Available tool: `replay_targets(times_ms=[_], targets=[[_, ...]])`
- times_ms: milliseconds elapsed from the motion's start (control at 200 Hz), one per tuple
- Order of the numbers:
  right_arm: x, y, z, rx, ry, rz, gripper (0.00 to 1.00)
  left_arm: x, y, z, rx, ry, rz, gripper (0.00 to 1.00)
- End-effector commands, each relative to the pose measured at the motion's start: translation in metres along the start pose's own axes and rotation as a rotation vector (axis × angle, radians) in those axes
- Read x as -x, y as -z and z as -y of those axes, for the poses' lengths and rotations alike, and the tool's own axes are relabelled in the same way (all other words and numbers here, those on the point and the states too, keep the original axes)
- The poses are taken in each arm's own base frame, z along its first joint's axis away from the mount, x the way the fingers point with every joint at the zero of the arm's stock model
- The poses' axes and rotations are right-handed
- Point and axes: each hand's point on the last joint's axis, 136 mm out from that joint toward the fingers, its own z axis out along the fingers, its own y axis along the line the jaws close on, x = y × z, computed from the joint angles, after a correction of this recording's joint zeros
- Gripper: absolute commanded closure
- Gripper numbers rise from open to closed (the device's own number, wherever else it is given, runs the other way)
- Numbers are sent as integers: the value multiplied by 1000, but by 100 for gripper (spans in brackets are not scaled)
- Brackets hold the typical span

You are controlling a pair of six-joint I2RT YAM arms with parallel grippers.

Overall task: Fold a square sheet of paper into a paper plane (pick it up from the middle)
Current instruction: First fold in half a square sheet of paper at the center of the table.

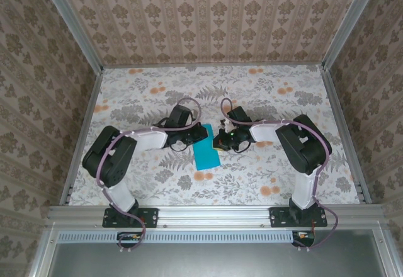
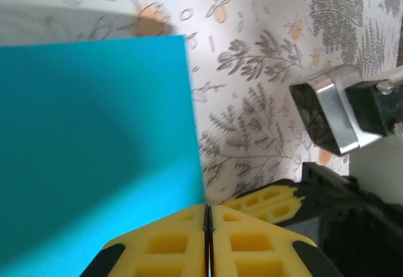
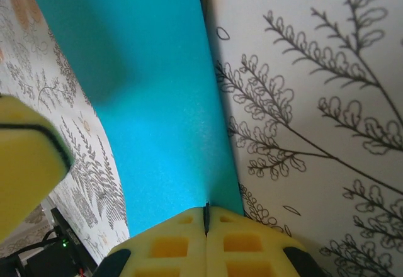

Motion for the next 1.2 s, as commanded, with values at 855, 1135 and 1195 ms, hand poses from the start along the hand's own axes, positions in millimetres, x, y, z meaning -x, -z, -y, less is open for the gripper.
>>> replay_targets(times_ms=[855, 1135, 1195], targets=[[-34, 7, 28, -81, -64, -80, 100, -30, -40, -68, 189, 51, -126, 100], [-78, 20, 49, -117, -74, -159, 100, -41, -40, -91, 249, 99, -127, 100], [-75, 24, 42, -100, -46, -147, 100, -42, -41, -91, 241, 102, -130, 100]])
